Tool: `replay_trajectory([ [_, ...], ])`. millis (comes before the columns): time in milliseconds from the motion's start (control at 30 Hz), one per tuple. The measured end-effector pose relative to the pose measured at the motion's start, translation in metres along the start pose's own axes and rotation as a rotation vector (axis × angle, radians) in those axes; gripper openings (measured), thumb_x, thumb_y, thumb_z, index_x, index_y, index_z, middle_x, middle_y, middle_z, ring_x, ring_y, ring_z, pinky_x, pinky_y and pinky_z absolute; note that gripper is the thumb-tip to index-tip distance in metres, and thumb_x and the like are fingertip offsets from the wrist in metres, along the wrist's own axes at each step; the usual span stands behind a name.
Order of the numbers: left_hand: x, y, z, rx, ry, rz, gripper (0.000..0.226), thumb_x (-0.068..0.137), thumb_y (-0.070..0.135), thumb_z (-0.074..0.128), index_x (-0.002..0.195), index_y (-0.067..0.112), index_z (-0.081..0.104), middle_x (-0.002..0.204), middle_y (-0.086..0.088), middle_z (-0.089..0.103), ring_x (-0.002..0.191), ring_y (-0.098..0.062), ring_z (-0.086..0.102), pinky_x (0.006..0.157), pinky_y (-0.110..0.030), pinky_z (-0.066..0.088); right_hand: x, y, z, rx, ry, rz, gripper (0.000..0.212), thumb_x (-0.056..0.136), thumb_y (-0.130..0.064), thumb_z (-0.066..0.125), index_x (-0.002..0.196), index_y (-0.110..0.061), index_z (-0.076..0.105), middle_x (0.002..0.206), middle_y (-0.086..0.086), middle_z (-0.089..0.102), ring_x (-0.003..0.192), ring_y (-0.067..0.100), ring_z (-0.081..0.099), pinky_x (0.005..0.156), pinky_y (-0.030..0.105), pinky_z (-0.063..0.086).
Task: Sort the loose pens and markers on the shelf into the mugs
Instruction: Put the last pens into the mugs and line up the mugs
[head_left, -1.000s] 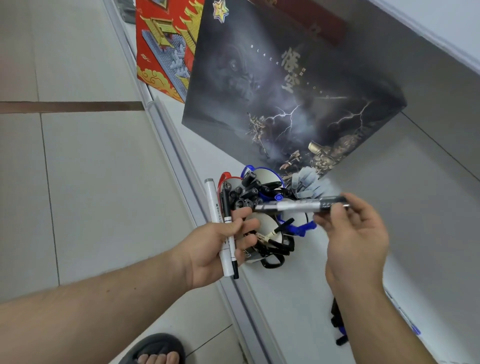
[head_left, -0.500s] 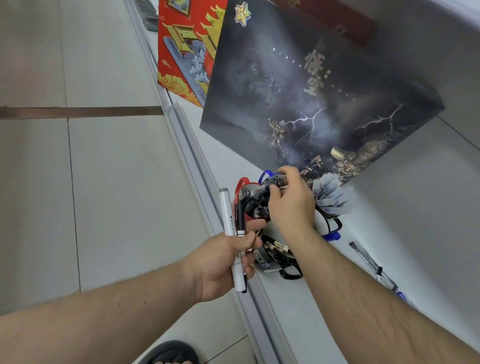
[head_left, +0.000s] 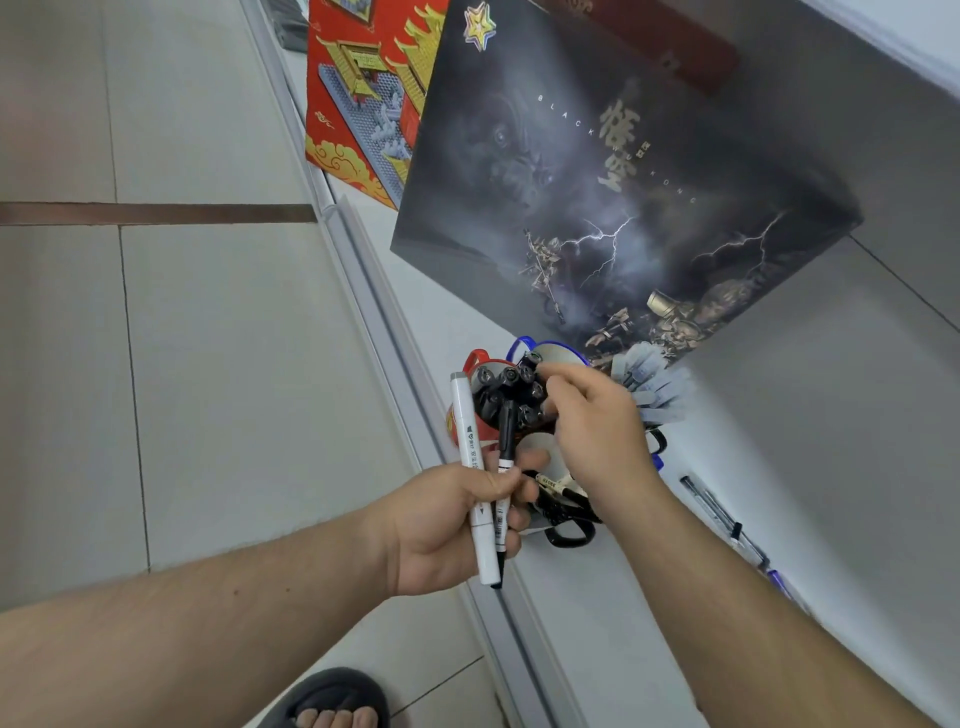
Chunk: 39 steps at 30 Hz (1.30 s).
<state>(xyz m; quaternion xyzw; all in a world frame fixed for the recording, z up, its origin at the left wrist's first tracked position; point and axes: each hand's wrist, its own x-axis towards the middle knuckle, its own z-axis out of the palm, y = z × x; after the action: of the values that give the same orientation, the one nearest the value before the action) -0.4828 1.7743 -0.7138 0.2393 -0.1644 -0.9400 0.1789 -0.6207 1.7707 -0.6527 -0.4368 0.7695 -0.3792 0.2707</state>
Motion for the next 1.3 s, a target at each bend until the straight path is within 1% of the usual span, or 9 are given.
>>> replay_trajectory([
  [133,-0.001,-0.009,0.013,0.1,-0.04,-0.046,0.023,0.067,-0.003,0.058,0.082,0.012,0.068,0.078,-0.004,0.06,0.065,-0.015,0.049,0.062,-0.026,0.035,-0.033,0.005,-0.014,-0.065,-0.2,-0.009,0.004,0.088,-0.027,0.066,0.086,-0.025,0.069,0.056,-0.015,0.052,0.055,0.005,0.05,0.06,0.033,0.052],
  [200,-0.002,-0.015,0.023,0.145,-0.062,-0.064,0.025,0.065,-0.006,0.056,0.079,0.013,0.064,0.081,-0.004,0.062,0.07,-0.017,0.052,0.062,-0.026,0.036,-0.038,0.012,-0.025,-0.232,-0.173,-0.04,0.006,0.082,-0.028,0.072,0.083,-0.028,0.067,0.055,-0.014,0.048,0.053,0.004,0.043,0.056,0.025,0.044],
  [300,-0.004,-0.024,0.04,0.251,-0.124,-0.109,0.033,0.076,-0.002,0.061,0.106,0.011,0.067,0.093,-0.003,0.069,0.073,-0.016,0.06,0.065,-0.026,0.044,-0.049,0.011,-0.057,-0.098,-0.062,0.05,0.013,0.084,-0.015,0.07,0.083,-0.028,0.069,0.065,-0.011,0.057,0.055,0.007,0.051,0.059,0.027,0.048],
  [367,-0.005,-0.033,0.055,0.325,-0.112,-0.15,0.03,0.09,0.002,0.054,0.117,0.01,0.064,0.088,-0.002,0.068,0.063,-0.014,0.056,0.061,-0.027,0.049,-0.063,0.011,-0.086,0.057,0.009,0.151,0.019,0.088,-0.005,0.067,0.097,-0.021,0.071,0.072,0.001,0.065,0.055,0.012,0.057,0.058,0.026,0.051],
  [567,-0.006,-0.073,0.109,0.641,-0.156,-0.231,0.021,0.1,0.014,0.052,0.115,0.006,0.065,0.078,-0.003,0.069,0.051,-0.013,0.045,0.045,-0.022,0.036,-0.129,0.035,-0.175,0.274,0.229,0.346,0.013,0.094,-0.005,0.061,0.097,-0.015,0.069,0.078,0.009,0.072,0.063,0.016,0.066,0.061,0.025,0.054],
  [733,-0.002,-0.108,0.16,1.025,-0.137,-0.149,0.02,0.098,0.019,0.057,0.108,0.004,0.065,0.074,-0.001,0.069,0.048,-0.011,0.047,0.046,-0.023,0.034,-0.208,0.075,-0.225,0.34,0.406,0.538,0.009,0.094,-0.011,0.063,0.092,-0.006,0.07,0.076,0.01,0.07,0.061,0.017,0.064,0.062,0.029,0.052],
  [933,-0.012,-0.162,0.215,1.388,-0.272,-0.161,0.01,0.094,0.02,0.06,0.091,0.012,0.066,0.073,-0.001,0.063,0.051,-0.012,0.047,0.046,-0.024,0.037,-0.322,0.082,-0.291,0.342,0.566,0.62,0.012,0.093,-0.009,0.065,0.097,0.001,0.069,0.076,0.013,0.068,0.061,0.018,0.064,0.058,0.028,0.055],
  [1133,-0.029,-0.247,0.266,1.516,-0.339,-0.174,0.007,0.094,0.019,0.057,0.091,0.012,0.058,0.077,-0.005,0.054,0.055,-0.016,0.039,0.046,-0.023,0.032,-0.427,0.1,-0.346,0.305,0.759,0.62,0.01,0.093,-0.008,0.064,0.098,-0.001,0.068,0.081,0.016,0.068,0.061,0.018,0.064,0.061,0.028,0.058],
  [1300,-0.051,-0.325,0.282,1.379,-0.321,-0.201,0.018,0.097,0.028,0.054,0.101,0.011,0.057,0.08,-0.005,0.049,0.058,-0.015,0.038,0.047,-0.025,0.032,-0.508,0.135,-0.357,0.187,0.987,0.563,0.009,0.093,-0.003,0.061,0.1,-0.006,0.066,0.071,0.01,0.065,0.053,0.016,0.062,0.057,0.026,0.054],
])
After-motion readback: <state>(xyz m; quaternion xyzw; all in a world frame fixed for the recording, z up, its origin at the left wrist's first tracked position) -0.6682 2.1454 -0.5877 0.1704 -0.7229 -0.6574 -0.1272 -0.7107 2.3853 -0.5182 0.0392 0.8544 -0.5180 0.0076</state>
